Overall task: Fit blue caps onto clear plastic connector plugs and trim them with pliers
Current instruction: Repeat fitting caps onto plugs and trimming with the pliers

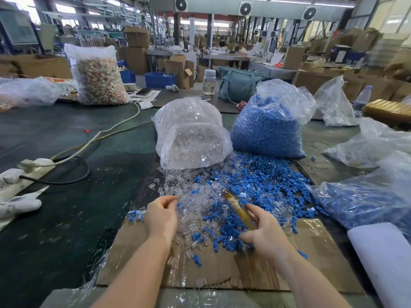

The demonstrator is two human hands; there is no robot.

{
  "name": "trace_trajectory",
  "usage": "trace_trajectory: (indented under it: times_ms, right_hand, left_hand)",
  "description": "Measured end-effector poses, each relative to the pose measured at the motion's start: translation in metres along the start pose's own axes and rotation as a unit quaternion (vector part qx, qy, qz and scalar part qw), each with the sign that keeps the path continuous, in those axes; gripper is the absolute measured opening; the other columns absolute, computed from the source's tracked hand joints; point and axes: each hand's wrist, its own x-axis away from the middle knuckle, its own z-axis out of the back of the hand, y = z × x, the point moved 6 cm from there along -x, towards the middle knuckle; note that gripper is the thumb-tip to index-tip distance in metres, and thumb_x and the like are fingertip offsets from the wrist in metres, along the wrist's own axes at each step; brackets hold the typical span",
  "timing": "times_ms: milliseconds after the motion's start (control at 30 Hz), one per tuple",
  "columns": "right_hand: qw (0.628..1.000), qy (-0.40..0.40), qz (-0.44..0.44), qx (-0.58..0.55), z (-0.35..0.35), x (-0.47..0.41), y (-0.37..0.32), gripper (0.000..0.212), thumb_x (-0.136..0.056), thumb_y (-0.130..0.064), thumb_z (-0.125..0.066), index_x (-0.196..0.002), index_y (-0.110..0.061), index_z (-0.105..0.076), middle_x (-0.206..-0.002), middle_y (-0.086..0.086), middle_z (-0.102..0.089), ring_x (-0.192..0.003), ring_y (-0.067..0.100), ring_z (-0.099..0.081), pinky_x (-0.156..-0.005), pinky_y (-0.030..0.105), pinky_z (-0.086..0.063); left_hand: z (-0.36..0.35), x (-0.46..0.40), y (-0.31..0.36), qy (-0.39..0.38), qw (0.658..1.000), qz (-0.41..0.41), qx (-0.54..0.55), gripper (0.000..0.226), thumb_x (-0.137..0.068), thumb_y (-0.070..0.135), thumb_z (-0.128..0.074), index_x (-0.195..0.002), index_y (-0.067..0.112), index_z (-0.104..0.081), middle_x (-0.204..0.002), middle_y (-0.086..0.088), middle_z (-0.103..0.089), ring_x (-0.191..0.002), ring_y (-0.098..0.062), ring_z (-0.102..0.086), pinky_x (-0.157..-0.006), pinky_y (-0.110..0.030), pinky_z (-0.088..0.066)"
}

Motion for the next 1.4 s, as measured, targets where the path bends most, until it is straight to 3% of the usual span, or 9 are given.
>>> trace_trajectory:
  times_ms: [100, 167, 267, 533, 667, 1000, 1133, 1233, 1400]
  right_hand:
    - [0.989, 0.089, -0.017, 0.114, 0.014, -0.003, 0.011, 0.077, -0.079, -0.021, -0.073, -0.145, -0.022, -0.033, -0.131, 0.009, -0.046, -0.126, 0.026, -0.036, -0.106, 0.047, -0.032]
    - [0.974, 0.132, -0.028, 0.183, 0.023, -0.003, 0.018, 0.075, -0.082, -0.032, -0.07, -0.145, -0.025, -0.03, -0.131, 0.007, -0.046, -0.125, 0.025, -0.036, -0.106, 0.043, -0.032]
    - [0.95, 0.156, -0.033, 0.267, 0.027, -0.006, 0.03, 0.073, -0.086, -0.044, -0.062, -0.147, -0.027, -0.025, -0.131, 0.004, -0.043, -0.123, 0.022, -0.035, -0.102, 0.037, -0.034]
    - [0.912, 0.159, -0.016, 0.378, 0.028, -0.012, 0.044, 0.071, -0.089, -0.064, -0.037, -0.148, -0.028, -0.017, -0.138, 0.002, -0.036, -0.128, 0.02, -0.032, -0.104, 0.033, -0.028]
    - [0.9, 0.158, -0.012, 0.407, 0.028, -0.012, 0.044, 0.071, -0.089, -0.065, -0.032, -0.148, -0.029, -0.017, -0.139, 0.003, -0.035, -0.128, 0.021, -0.032, -0.105, 0.034, -0.027]
    - [0.901, 0.168, 0.0, 0.4, 0.02, -0.007, 0.027, 0.059, -0.09, -0.058, -0.043, -0.142, -0.03, -0.033, -0.144, 0.003, -0.034, -0.133, 0.025, -0.027, -0.11, 0.041, -0.02]
    - [0.916, 0.18, 0.132, 0.333, -0.005, 0.003, -0.002, 0.032, -0.087, -0.029, -0.064, -0.118, -0.02, -0.063, -0.12, 0.0, -0.056, -0.114, 0.021, -0.048, -0.1, 0.04, -0.033]
    - [0.91, 0.19, 0.177, 0.322, -0.023, 0.009, -0.016, 0.024, -0.067, -0.015, -0.083, -0.089, -0.018, -0.072, -0.092, 0.001, -0.066, -0.088, 0.025, -0.062, -0.078, 0.043, -0.048]
    - [0.916, 0.134, 0.154, 0.347, -0.044, 0.002, -0.006, 0.034, -0.096, -0.028, -0.043, -0.129, -0.033, -0.052, -0.129, -0.008, -0.048, -0.12, 0.018, -0.04, -0.097, 0.035, -0.03]
  left_hand:
    - [0.022, -0.009, -0.004, 0.061, 0.991, -0.058, -0.109, 0.02, -0.093, 0.009, -0.052, -0.104, 0.01, -0.069, -0.094, -0.003, -0.062, -0.063, -0.01, -0.049, -0.056, -0.012, -0.04]
    - [0.033, -0.016, -0.012, 0.076, 0.982, -0.066, -0.158, 0.021, -0.093, 0.009, -0.051, -0.105, 0.009, -0.069, -0.107, -0.009, -0.056, -0.081, -0.016, -0.049, -0.074, -0.024, -0.039]
    - [0.039, -0.024, -0.024, 0.072, 0.974, -0.059, -0.206, 0.024, -0.094, 0.008, -0.049, -0.106, 0.009, -0.069, -0.109, -0.011, -0.054, -0.098, -0.026, -0.051, -0.081, -0.033, -0.039]
    - [0.038, -0.021, -0.033, 0.048, 0.949, -0.028, -0.31, 0.026, -0.095, 0.018, -0.05, -0.115, 0.017, -0.066, -0.12, -0.006, -0.053, -0.108, -0.025, -0.046, -0.089, -0.039, -0.043]
    - [0.028, -0.011, -0.023, 0.049, 0.932, -0.062, -0.352, 0.028, -0.093, 0.028, -0.053, -0.119, 0.025, -0.062, -0.121, 0.0, -0.051, -0.112, -0.022, -0.04, -0.097, -0.04, -0.036]
    - [-0.027, 0.026, -0.006, -0.064, 0.953, -0.167, -0.243, 0.021, -0.088, 0.028, -0.058, -0.109, 0.027, -0.062, -0.107, 0.014, -0.049, -0.111, -0.007, -0.038, -0.104, -0.026, -0.031]
    - [-0.045, 0.041, -0.004, -0.103, 0.95, -0.191, -0.224, 0.023, -0.089, 0.028, -0.057, -0.112, 0.026, -0.061, -0.104, 0.016, -0.047, -0.112, -0.004, -0.036, -0.104, -0.02, -0.025]
    - [-0.054, 0.053, -0.007, -0.109, 0.938, -0.219, -0.244, 0.029, -0.09, 0.029, -0.056, -0.119, 0.028, -0.059, -0.108, 0.015, -0.047, -0.108, -0.002, -0.033, -0.099, -0.015, -0.023]
    - [-0.058, 0.062, -0.016, -0.098, 0.918, -0.248, -0.294, 0.037, -0.095, 0.034, -0.047, -0.132, 0.03, -0.05, -0.126, 0.012, -0.044, -0.12, -0.009, -0.031, -0.105, -0.02, -0.023]
